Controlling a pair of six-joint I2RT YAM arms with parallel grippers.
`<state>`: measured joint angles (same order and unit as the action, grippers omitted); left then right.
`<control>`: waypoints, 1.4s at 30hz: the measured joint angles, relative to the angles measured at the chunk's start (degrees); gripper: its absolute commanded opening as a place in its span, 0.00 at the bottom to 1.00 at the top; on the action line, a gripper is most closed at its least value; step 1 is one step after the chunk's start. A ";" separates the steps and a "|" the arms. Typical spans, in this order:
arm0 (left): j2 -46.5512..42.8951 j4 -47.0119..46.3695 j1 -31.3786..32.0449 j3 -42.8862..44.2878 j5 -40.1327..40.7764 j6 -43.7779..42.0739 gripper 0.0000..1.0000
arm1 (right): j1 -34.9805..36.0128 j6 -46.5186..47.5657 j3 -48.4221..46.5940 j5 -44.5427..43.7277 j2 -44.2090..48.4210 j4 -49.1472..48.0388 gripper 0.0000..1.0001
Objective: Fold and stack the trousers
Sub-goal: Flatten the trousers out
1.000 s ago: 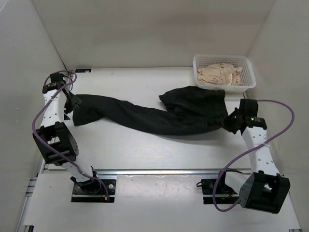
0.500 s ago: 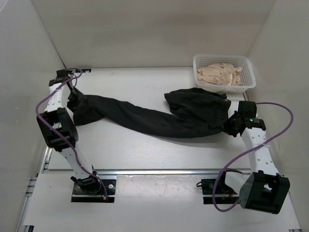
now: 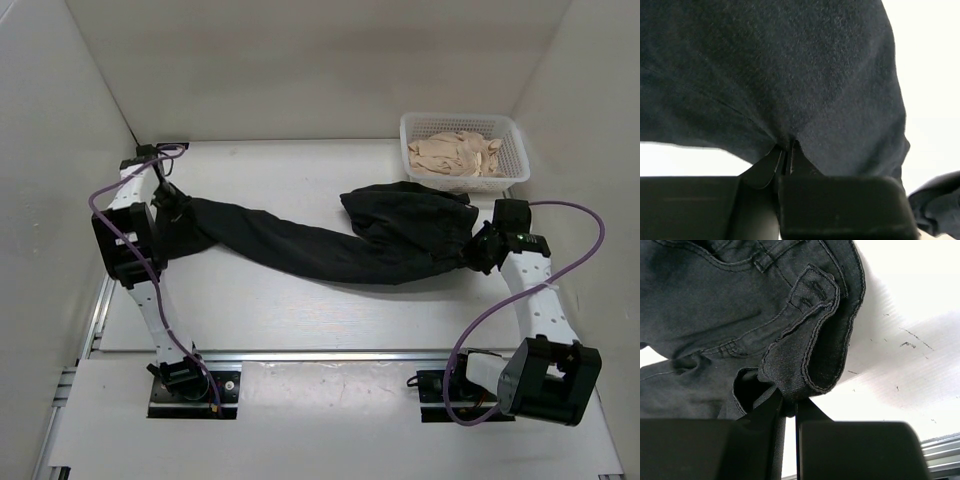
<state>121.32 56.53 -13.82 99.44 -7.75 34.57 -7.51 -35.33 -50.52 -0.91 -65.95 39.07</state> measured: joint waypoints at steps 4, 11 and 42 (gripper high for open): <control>1.66 6.01 -0.04 10.80 1.11 -1.31 0.10 | 0.00 0.02 -1.55 0.00 -0.09 -0.04 0.00; -7.28 10.97 0.48 29.44 5.07 -4.48 0.54 | -1.68 -0.04 -3.39 0.98 0.63 -0.13 0.00; 0.04 1.05 -6.91 -9.27 5.42 -5.66 0.54 | -3.78 1.20 0.63 0.81 0.33 -1.44 0.00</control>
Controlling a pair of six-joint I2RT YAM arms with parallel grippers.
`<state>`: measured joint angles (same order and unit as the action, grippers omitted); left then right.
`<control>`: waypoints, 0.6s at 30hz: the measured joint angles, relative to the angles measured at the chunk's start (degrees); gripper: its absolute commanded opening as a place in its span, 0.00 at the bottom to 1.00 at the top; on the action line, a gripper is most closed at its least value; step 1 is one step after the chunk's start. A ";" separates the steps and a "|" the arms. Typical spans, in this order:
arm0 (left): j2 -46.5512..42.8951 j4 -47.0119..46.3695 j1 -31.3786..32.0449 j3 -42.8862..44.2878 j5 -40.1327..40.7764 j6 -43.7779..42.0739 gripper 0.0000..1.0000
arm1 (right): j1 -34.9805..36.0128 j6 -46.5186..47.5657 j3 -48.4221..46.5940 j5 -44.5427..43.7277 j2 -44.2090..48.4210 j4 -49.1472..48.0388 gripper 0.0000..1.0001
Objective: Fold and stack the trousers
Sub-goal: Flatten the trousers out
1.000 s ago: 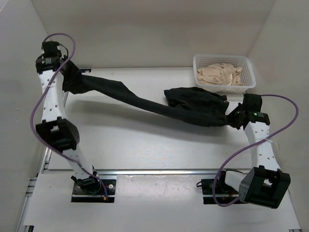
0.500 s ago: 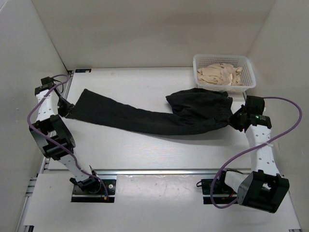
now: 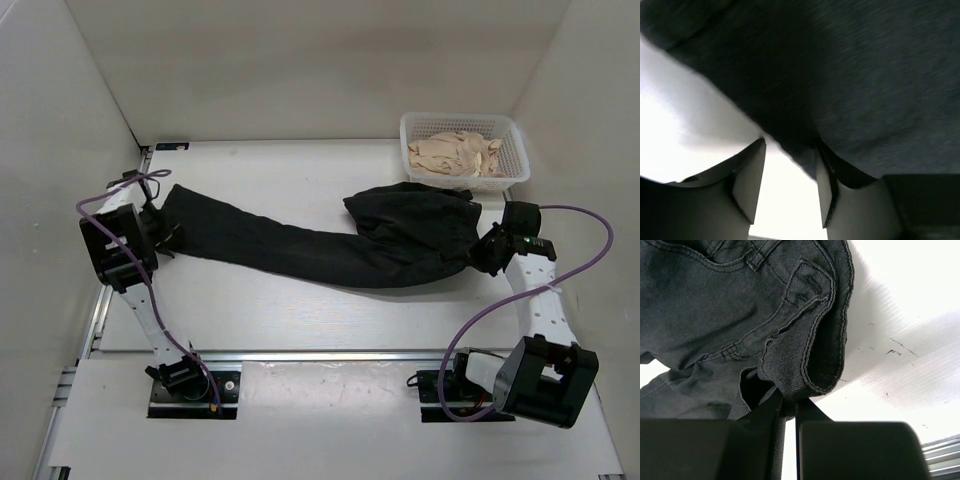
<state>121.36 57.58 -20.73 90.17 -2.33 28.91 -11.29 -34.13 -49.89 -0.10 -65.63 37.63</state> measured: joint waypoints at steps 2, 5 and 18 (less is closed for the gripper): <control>0.26 -0.79 0.79 0.96 0.46 0.48 0.45 | -0.07 0.00 0.13 0.15 -0.02 -0.04 0.00; 1.42 -0.87 1.49 2.99 0.39 1.05 0.10 | -0.07 0.00 0.07 -0.20 -0.04 -0.07 0.00; -1.07 1.14 2.56 9.51 1.25 4.83 0.10 | -0.04 -0.09 -9.77 0.76 -4.92 3.37 0.00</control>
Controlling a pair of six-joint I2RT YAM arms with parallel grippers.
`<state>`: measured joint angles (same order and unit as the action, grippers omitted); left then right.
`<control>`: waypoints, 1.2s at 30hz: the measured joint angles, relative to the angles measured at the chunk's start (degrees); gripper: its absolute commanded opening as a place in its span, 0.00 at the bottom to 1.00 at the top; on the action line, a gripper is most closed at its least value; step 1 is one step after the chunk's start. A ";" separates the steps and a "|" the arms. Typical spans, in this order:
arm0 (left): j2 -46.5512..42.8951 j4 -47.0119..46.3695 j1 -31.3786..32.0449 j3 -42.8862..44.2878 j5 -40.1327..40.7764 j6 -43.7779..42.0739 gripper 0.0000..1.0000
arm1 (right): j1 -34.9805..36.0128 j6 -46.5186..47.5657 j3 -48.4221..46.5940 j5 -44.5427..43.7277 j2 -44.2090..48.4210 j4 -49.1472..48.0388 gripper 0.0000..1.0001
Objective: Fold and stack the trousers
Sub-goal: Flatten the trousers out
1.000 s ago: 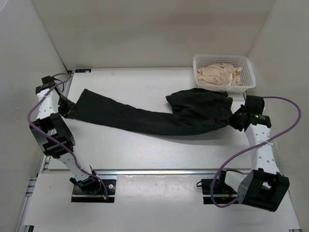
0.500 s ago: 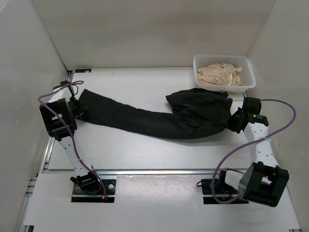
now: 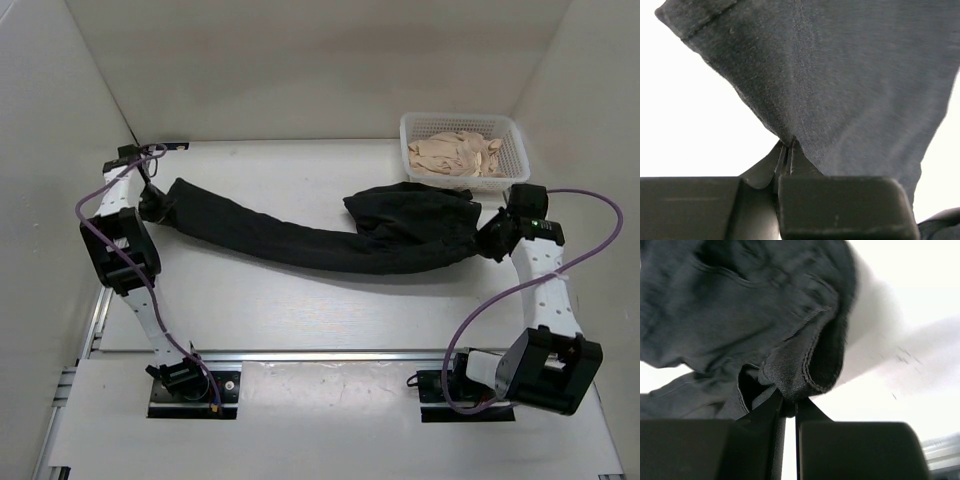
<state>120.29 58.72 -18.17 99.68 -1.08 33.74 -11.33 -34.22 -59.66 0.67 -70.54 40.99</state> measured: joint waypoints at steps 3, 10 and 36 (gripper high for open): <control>-4.39 -0.55 -0.07 -2.19 1.62 0.63 0.10 | -0.02 -1.70 2.43 -3.08 4.39 3.23 0.32; -9.20 0.76 -2.23 -10.27 6.86 0.66 0.79 | -0.02 -5.77 10.01 -8.13 24.55 13.35 0.94; -2.51 -2.56 31.50 -4.20 0.00 -3.76 0.10 | 29.42 5.64 -13.84 8.46 -35.39 -6.08 0.00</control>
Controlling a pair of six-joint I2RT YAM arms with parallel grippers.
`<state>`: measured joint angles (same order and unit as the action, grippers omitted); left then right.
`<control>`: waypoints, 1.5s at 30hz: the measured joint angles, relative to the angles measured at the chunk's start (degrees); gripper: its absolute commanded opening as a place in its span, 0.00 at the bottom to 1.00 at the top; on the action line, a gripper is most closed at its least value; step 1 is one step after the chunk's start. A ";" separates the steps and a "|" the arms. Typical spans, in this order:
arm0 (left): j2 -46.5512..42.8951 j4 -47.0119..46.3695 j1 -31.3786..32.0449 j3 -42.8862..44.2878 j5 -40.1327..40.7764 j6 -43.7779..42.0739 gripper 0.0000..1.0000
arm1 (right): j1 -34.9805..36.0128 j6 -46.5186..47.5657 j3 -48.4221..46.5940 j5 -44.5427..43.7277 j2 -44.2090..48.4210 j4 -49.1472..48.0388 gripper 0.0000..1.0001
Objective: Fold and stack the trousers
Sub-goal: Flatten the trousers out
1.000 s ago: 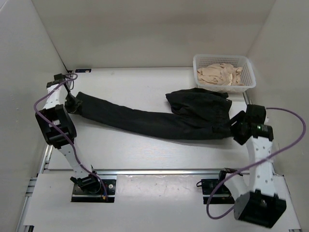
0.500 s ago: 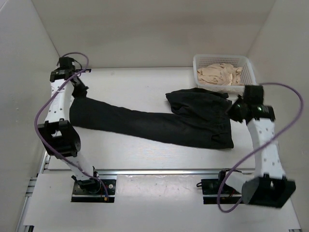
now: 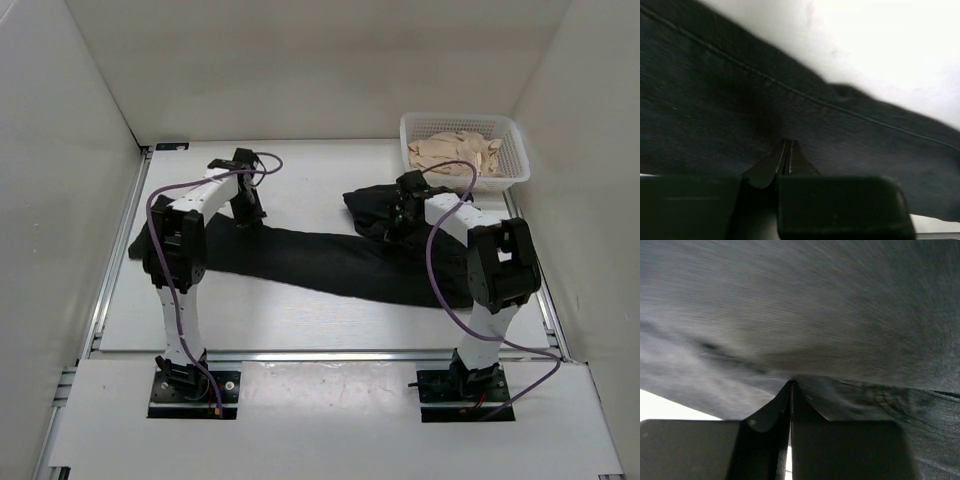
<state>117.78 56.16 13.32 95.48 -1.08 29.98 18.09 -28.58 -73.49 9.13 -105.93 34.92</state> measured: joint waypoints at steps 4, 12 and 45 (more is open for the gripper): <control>0.50 -0.63 0.39 -4.44 -0.02 0.76 0.10 | 0.76 -1.55 5.14 -1.38 0.02 -2.32 0.00; -1.60 -5.07 0.02 -13.35 -1.25 3.04 0.10 | 6.62 -4.76 12.35 -5.11 4.11 -6.86 0.00; 21.29 5.70 13.75 40.65 -9.35 -5.33 1.00 | -25.40 -9.55 -0.76 -2.60 9.99 4.46 0.83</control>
<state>139.06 61.87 27.07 136.14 -10.44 24.64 -7.31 -38.13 -74.26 6.52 -95.94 39.38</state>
